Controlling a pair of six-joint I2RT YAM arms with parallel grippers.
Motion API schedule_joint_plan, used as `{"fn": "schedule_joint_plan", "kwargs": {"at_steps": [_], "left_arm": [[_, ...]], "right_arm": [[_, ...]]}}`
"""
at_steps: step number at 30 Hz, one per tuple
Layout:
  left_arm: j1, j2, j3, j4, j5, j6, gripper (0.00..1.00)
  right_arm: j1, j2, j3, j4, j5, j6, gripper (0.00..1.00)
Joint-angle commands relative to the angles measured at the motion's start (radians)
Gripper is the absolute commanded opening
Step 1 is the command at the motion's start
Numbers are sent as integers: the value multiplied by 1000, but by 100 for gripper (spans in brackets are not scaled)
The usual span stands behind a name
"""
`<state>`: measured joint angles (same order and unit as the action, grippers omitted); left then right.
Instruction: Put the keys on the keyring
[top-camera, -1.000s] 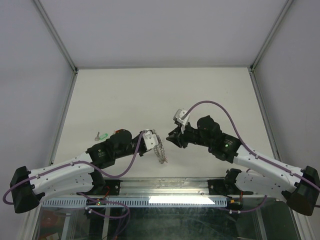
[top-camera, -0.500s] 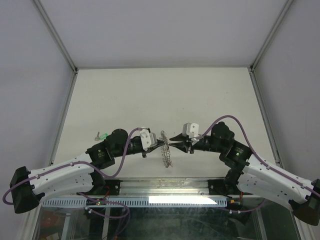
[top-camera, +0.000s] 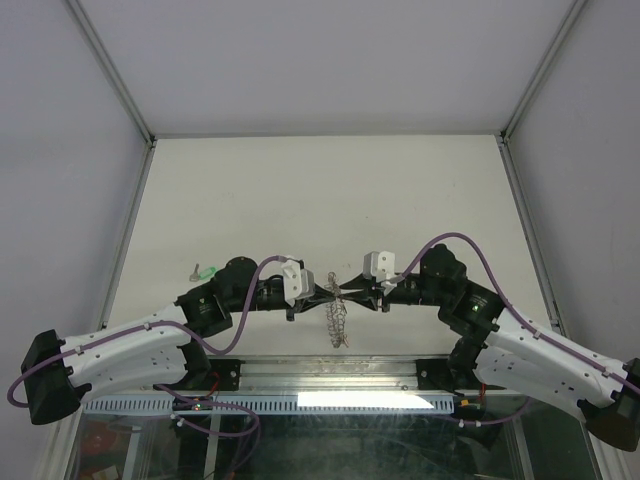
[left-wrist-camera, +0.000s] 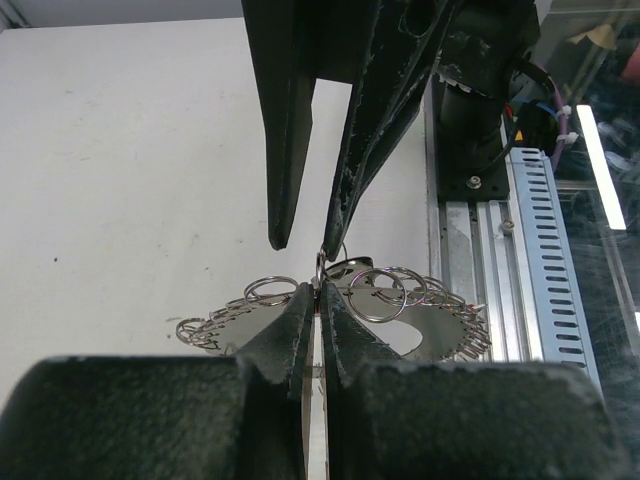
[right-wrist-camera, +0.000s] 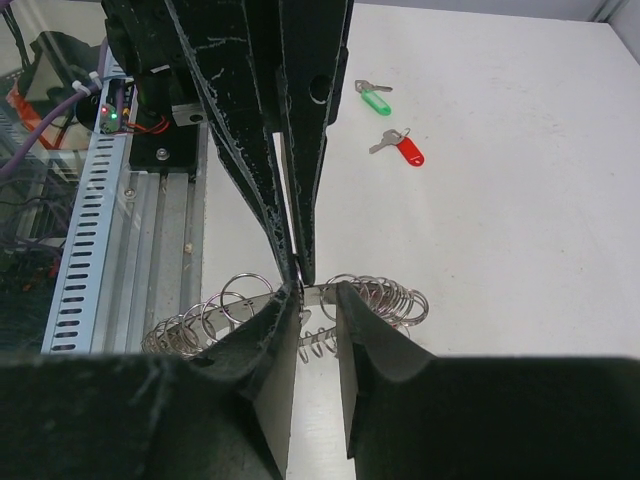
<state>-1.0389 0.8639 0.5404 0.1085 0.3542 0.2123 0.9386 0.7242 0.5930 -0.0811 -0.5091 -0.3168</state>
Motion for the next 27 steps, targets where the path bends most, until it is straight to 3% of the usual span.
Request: {"fn": "schedule_joint_plan", "kwargs": {"at_steps": [1,27], "left_arm": [[10,-9,32,106,60,-18,0],[10,-9,45,127,76,-38,0]], "right_arm": [[0,-16,48,7,-30,-10,24],[0,12,48,-4,-79,11,21]]}}
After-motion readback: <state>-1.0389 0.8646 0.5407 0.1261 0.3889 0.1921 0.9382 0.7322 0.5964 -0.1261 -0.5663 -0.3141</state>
